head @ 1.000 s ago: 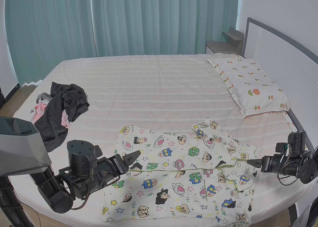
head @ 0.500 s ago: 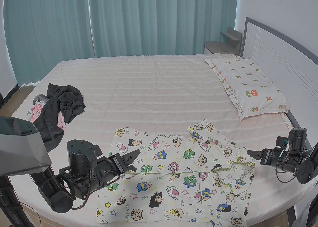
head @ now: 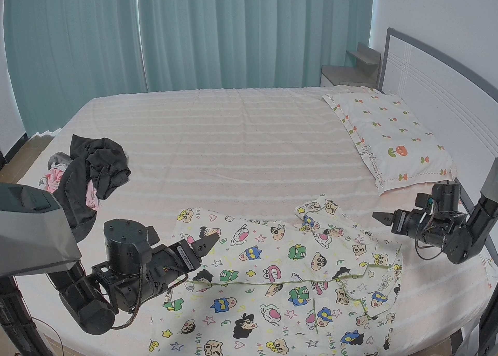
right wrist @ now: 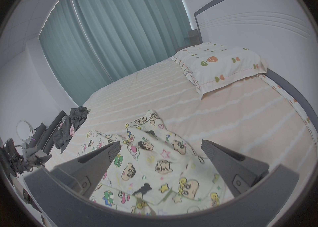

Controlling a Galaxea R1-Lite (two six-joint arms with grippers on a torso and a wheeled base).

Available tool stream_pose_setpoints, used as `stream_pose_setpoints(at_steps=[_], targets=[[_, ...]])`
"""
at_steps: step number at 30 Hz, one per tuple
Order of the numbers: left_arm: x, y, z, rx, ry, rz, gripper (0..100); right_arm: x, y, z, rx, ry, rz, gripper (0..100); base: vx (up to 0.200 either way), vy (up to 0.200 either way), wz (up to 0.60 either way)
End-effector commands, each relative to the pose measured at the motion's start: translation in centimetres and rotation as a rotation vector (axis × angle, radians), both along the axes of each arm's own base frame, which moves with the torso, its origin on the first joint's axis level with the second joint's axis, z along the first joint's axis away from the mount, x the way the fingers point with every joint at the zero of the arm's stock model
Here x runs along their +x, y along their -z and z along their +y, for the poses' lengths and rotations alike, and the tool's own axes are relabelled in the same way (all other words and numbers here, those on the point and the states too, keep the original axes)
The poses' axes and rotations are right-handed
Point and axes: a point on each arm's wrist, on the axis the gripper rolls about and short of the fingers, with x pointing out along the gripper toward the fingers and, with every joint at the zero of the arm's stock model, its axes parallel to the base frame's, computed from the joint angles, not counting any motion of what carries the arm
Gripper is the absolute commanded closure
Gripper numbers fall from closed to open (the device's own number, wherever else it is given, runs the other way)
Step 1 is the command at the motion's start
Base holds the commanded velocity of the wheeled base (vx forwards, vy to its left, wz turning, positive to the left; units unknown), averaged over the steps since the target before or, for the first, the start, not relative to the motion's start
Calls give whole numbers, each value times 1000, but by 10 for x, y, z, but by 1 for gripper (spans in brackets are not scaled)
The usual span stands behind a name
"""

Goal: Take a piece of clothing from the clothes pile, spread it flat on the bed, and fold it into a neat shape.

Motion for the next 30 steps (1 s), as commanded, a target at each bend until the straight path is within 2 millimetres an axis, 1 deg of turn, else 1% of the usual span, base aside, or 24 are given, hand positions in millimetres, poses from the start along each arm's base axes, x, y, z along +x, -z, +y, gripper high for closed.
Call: stream_pose_setpoints(at_steps=[1, 4, 5, 6, 7, 8, 9, 13, 16, 19, 21, 27, 30], targets=[[1, 4, -1, 5, -2, 4, 0, 57, 36, 17, -5, -35, 69, 0, 0, 0, 0], [1, 4, -1, 4, -1, 4, 0, 83, 46, 22, -5, -42, 86, 0, 0, 0, 0], [1, 4, -1, 3, -1, 3, 0, 90, 50, 26, -6, -51, 99, 0, 0, 0, 0], [1, 4, -1, 3, -1, 3, 0, 96, 52, 29, -6, -56, 103, 0, 0, 0, 0], [1, 4, -1, 3, -1, 3, 0, 97, 53, 29, -6, -56, 103, 0, 0, 0, 0], [1, 4, -1, 3, -1, 3, 0, 109, 56, 32, -6, -60, 100, 0, 0, 0, 0], [1, 4, -1, 3, -1, 3, 0, 109, 56, 32, -6, -60, 100, 0, 0, 0, 0], [1, 5, -2, 4, 2, 6, 0, 134, 71, 50, 24, -74, 79, 0, 0, 0, 0], [1, 5, -2, 2, 1, 7, 0, 140, 81, 56, 46, -53, 81, 0, 0, 0, 0], [2, 7, -2, 2, 0, 12, 0, 143, 93, 56, 48, -35, 94, 0, 0, 0, 0], [3, 8, -3, 6, 1, 13, 0, 146, 96, 57, 48, -35, 91, 0, 0, 0, 0], [3, 11, -3, 12, 0, 24, 0, 151, 91, 57, 51, -36, 67, 0, 0, 0, 0], [3, 11, -3, 12, 0, 24, 0, 151, 93, 57, 49, -36, 73, 0, 0, 0, 0]])
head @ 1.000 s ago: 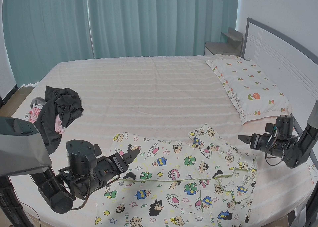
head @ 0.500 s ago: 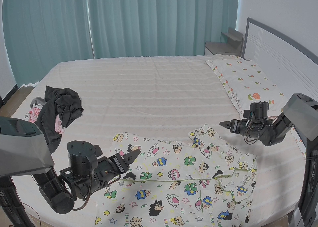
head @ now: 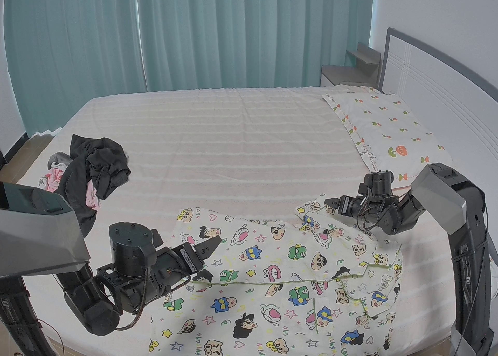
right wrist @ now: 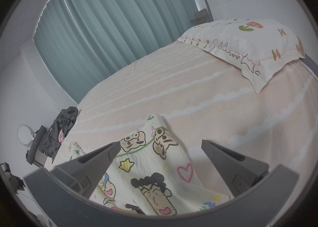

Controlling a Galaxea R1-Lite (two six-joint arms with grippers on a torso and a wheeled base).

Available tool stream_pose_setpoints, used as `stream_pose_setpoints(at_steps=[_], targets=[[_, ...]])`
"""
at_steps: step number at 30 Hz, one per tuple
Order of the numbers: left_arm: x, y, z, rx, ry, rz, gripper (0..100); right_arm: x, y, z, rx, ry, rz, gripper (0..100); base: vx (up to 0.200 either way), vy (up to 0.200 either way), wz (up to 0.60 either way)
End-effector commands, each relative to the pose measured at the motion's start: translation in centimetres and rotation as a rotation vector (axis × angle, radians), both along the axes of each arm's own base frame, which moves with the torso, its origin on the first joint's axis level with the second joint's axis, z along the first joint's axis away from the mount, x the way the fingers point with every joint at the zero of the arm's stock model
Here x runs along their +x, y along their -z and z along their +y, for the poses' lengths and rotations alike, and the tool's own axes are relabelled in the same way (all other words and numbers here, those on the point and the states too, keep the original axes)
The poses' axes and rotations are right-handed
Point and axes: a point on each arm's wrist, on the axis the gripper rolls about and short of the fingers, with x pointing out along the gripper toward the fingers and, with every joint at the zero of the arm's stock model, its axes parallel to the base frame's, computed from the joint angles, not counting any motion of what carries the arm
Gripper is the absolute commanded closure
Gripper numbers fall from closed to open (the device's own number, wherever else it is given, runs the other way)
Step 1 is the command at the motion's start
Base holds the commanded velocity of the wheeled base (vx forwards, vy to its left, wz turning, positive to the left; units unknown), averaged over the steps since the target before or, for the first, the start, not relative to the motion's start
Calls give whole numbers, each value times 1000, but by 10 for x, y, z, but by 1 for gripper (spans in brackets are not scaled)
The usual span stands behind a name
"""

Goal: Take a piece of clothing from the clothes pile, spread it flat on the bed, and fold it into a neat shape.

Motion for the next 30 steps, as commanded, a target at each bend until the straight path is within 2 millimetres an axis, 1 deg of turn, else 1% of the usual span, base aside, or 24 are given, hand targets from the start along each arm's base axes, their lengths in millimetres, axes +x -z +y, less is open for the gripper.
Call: stream_pose_setpoints(at_steps=[1, 5, 8, 10, 11, 17, 22, 25, 28, 30], targets=[[0, 2, 0, 4, -1, 6, 0, 0, 8, 1, -4, -4, 14, 0, 0, 0, 0], [0, 2, 0, 4, -1, 6, 0, 0, 15, 2, -8, -7, 25, 0, 0, 0, 0], [1, 2, 0, 3, -1, 5, 0, 1, 21, 8, -11, -19, 29, 0, 0, 0, 0], [1, 2, 0, 4, -1, 6, 0, 0, 22, 8, -12, -19, 35, 0, 0, 0, 0], [1, 3, 0, 1, -1, 8, 0, 0, 21, 8, -11, -21, 37, 100, 0, 0, 0], [2, 4, 0, 3, -4, 10, 0, 0, 21, 5, -5, -13, 31, 100, 0, 0, 0], [2, 3, 0, -3, -2, -2, 0, 2, 15, 1, 6, 3, 6, 100, 0, 0, 0], [2, 2, 0, -5, -3, -10, 0, 5, 7, -7, 20, 35, -51, 100, 0, 0, 0], [2, 1, 0, -7, -3, -12, 0, 7, -8, -14, 70, 85, -73, 100, 0, 0, 0], [2, 2, 0, -5, -3, -10, 0, 9, -13, -16, 98, 105, -81, 100, 0, 0, 0]])
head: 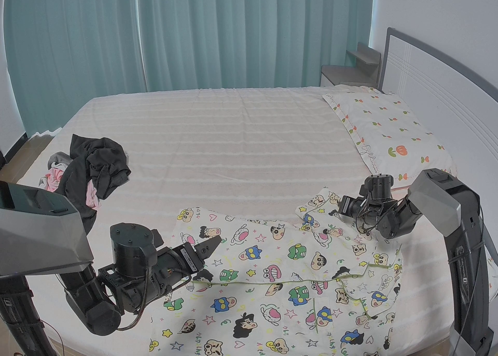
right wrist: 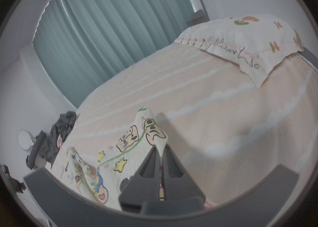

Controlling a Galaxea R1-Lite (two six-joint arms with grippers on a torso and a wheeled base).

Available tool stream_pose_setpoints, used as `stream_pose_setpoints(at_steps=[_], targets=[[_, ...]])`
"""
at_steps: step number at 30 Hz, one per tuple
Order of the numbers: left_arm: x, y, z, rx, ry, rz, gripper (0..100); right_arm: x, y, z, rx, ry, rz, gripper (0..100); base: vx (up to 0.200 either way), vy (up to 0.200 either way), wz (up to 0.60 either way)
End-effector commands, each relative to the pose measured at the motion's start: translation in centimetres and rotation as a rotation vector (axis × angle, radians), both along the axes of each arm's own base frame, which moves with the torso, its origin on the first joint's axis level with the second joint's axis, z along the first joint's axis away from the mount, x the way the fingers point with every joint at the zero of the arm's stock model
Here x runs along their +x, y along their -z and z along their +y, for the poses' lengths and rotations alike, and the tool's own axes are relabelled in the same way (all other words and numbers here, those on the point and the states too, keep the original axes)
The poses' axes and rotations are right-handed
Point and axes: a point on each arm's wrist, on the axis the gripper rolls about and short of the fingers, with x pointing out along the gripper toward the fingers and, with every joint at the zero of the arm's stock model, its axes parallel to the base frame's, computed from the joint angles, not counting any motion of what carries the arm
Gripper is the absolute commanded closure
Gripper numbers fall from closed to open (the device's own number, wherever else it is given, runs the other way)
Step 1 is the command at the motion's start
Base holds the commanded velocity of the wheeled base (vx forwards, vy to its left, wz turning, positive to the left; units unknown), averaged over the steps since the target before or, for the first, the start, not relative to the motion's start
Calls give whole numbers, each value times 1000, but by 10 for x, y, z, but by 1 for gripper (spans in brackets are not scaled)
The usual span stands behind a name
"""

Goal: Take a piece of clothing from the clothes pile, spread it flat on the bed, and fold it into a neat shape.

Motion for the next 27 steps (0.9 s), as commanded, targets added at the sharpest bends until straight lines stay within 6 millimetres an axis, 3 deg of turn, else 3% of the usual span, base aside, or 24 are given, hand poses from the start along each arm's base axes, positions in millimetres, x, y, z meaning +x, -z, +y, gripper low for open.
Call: stream_pose_setpoints(at_steps=[1, 17, 27], targets=[[0, 0, 0, 0, -1, 0, 0, 5, -20, -12, 39, 47, -46, 100, 0, 0, 0], [0, 0, 0, 1, -1, 1, 0, 31, -19, -31, 46, 209, -168, 100, 0, 0, 0], [0, 0, 0, 1, -1, 1, 0, 37, -21, -34, 81, 254, -199, 100, 0, 0, 0]])
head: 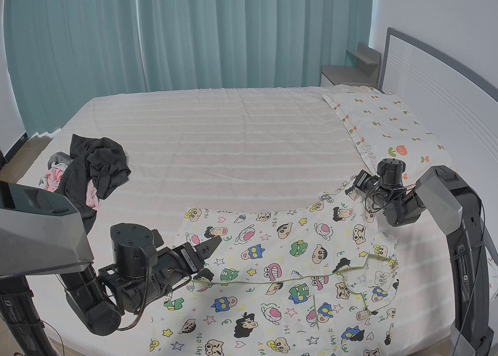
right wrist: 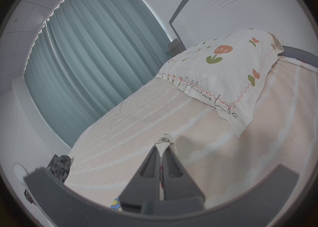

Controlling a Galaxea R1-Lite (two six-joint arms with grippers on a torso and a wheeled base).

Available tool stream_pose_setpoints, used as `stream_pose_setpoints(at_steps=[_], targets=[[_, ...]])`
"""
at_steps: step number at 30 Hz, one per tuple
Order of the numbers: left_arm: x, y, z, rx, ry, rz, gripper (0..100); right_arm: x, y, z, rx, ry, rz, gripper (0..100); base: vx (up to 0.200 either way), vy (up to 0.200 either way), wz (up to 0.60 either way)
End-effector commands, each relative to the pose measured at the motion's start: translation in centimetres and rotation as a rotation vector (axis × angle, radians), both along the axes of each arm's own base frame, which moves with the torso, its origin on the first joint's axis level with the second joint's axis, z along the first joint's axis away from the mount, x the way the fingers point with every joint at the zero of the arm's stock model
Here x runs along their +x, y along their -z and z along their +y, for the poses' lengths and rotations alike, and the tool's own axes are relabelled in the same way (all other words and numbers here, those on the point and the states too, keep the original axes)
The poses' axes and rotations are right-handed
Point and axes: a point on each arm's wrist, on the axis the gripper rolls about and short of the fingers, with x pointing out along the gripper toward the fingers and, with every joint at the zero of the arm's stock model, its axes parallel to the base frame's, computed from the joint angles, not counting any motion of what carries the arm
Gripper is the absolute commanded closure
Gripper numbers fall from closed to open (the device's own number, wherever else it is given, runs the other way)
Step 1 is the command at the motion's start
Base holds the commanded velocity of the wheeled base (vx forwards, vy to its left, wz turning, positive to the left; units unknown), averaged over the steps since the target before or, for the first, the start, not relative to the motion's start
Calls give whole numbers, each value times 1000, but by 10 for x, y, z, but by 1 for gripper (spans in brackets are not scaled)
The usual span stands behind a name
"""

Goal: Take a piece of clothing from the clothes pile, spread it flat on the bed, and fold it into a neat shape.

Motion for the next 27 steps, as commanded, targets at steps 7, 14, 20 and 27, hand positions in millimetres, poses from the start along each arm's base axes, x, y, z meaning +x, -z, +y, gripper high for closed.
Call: stream_pose_setpoints(at_steps=[7, 14, 20, 27], targets=[[0, 0, 0, -2, -2, 0, 0, 11, 4, -3, -6, 61, -38, 100, 0, 0, 0], [0, 1, 0, -1, 0, 3, 0, 13, 9, -3, -10, 68, -29, 100, 0, 0, 0], [1, 1, 0, -1, -2, 2, 0, 10, 10, -3, -13, 68, -11, 0, 0, 0, 0], [2, -1, 0, -5, -5, -6, 0, -3, -8, -4, -29, 69, 55, 0, 0, 0, 0]])
